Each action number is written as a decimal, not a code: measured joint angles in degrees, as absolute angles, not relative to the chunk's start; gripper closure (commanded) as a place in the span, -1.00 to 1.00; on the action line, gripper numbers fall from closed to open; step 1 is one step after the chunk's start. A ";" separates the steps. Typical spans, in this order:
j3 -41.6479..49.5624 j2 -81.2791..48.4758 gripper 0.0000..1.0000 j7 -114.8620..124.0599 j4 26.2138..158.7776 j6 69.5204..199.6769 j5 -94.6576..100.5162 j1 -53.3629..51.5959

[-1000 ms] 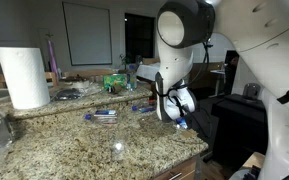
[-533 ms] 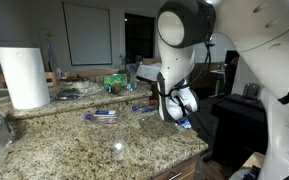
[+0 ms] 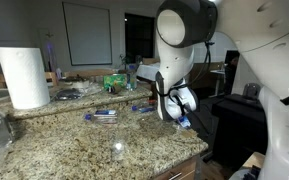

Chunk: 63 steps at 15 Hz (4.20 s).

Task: Put three bottles inside the bin on the floor

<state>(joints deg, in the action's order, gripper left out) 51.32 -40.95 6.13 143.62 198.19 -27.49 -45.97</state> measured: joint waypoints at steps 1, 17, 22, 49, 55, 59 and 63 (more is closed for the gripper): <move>51.56 -40.95 -0.24 5.76 143.62 198.19 -27.41 -46.24; 52.05 -40.83 -1.00 4.41 144.88 197.39 -27.08 -47.12; 56.10 -34.82 -1.00 4.51 143.03 182.59 -24.66 -47.58; 18.32 -14.29 -1.00 47.79 122.72 137.73 10.88 -16.16; 12.24 -16.65 -1.00 48.60 120.63 145.05 13.24 -11.80; 9.69 -19.84 -1.00 49.02 118.27 150.28 13.20 -11.77; 8.66 -24.10 -1.00 47.18 115.86 158.08 13.20 -11.74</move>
<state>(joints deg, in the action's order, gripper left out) 8.66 -24.10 47.18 115.86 158.08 13.20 -11.74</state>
